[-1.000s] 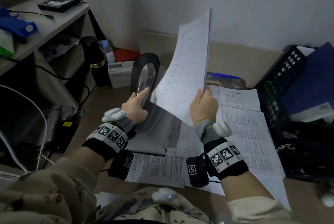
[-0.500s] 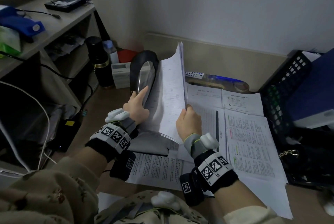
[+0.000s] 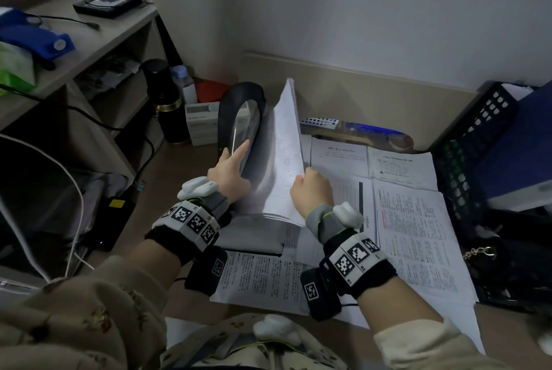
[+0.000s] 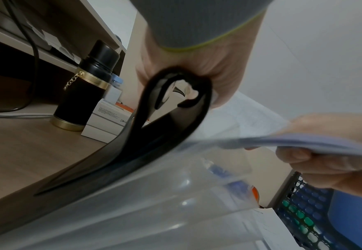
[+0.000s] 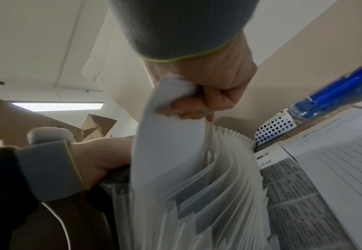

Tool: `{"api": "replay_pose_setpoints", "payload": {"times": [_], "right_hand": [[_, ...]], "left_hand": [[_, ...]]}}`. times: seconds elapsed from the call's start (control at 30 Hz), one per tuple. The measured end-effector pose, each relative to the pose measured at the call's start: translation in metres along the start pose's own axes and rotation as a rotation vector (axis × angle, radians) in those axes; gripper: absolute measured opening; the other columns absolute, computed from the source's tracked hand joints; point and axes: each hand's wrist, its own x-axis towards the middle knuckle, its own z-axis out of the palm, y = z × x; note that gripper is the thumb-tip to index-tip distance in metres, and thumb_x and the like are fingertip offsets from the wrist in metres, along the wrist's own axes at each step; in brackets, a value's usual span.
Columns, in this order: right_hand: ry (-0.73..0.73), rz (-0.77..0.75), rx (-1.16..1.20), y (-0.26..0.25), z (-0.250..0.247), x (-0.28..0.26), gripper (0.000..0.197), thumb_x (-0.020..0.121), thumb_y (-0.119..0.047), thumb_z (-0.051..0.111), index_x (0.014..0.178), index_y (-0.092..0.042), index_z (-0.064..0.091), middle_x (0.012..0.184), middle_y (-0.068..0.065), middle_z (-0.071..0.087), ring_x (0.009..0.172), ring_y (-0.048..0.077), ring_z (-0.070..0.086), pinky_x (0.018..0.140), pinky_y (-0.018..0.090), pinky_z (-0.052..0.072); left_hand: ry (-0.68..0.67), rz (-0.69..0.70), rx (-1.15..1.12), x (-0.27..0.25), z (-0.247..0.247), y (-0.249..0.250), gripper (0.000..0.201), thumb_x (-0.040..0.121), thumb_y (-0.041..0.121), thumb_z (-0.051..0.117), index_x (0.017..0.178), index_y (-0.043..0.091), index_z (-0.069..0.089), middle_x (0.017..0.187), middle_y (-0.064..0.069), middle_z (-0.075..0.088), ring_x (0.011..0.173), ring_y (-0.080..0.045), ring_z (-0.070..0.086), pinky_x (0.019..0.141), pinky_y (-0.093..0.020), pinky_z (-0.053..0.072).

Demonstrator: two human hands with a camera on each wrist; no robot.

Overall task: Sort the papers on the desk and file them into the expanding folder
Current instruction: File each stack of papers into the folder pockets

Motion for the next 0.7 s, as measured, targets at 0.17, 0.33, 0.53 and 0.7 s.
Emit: {"api": "replay_pose_setpoints", "payload": {"times": [0.17,0.33,0.53,0.7], "right_hand": [[-0.121,-0.016,-0.076,-0.022,0.000,0.008,0.031,0.093,-0.010,0.036,0.119,0.001,0.049,0.122,0.021,0.055,0.110,0.038,0.054,0.079,0.033,0.040],[-0.252,-0.019,-0.079,-0.037,0.003,0.011,0.015,0.089,-0.004,0.039,0.077,-0.003,0.047,0.081,0.014,0.048,0.080,0.032,0.056,0.074,0.035,0.047],[-0.209,0.007,-0.054,-0.037,0.015,0.021,0.034,0.093,-0.013,0.038,0.122,0.001,0.049,0.121,0.021,0.054,0.107,0.036,0.055,0.084,0.035,0.044],[-0.259,-0.055,0.092,-0.039,0.037,0.025,0.037,0.098,-0.029,0.031,0.111,-0.003,0.054,0.101,0.016,0.064,0.084,0.031,0.063,0.078,0.037,0.048]], "left_hand": [[-0.016,0.045,0.004,-0.002,-0.007,-0.003,0.087,0.082,0.000,0.046,0.150,0.046,0.017,0.161,-0.008,0.015,0.140,-0.032,0.034,0.107,-0.031,0.029],[-0.026,0.058,-0.020,-0.002,-0.013,-0.008,0.090,0.079,0.000,0.047,0.150,0.046,0.016,0.161,-0.011,0.016,0.141,-0.034,0.032,0.107,-0.033,0.030],[-0.049,0.050,-0.025,-0.003,-0.017,-0.011,0.091,0.078,0.000,0.045,0.149,0.049,0.016,0.161,-0.006,0.015,0.139,-0.034,0.035,0.108,-0.032,0.031],[-0.065,0.062,-0.012,-0.003,-0.020,-0.012,0.090,0.080,0.001,0.046,0.150,0.048,0.015,0.161,-0.007,0.016,0.138,-0.035,0.036,0.106,-0.032,0.032]]}}
